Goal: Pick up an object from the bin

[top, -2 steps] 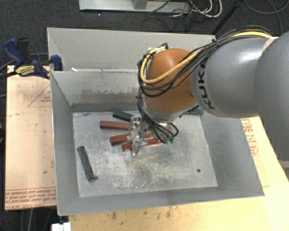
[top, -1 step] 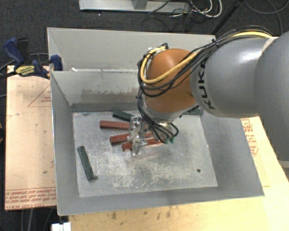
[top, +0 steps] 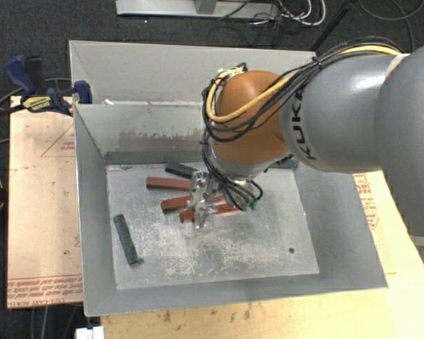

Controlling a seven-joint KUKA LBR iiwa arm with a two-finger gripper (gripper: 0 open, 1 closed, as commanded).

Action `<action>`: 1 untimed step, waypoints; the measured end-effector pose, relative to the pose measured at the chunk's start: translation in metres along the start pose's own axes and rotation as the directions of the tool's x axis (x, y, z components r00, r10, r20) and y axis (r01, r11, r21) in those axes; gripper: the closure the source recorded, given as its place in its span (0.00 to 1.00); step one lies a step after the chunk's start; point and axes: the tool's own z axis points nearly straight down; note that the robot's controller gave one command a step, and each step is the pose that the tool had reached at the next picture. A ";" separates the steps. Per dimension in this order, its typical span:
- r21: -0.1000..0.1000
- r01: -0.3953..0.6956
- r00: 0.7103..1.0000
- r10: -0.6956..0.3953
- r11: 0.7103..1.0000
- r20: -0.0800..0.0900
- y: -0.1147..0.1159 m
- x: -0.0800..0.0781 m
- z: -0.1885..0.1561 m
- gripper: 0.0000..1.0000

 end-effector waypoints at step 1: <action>0.003 0.019 1.000 -0.019 1.000 0.018 0.032 -0.033 -0.035 1.00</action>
Offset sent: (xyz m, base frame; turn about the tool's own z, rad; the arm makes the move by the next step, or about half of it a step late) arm -0.0263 -0.0127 -0.0649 -0.0045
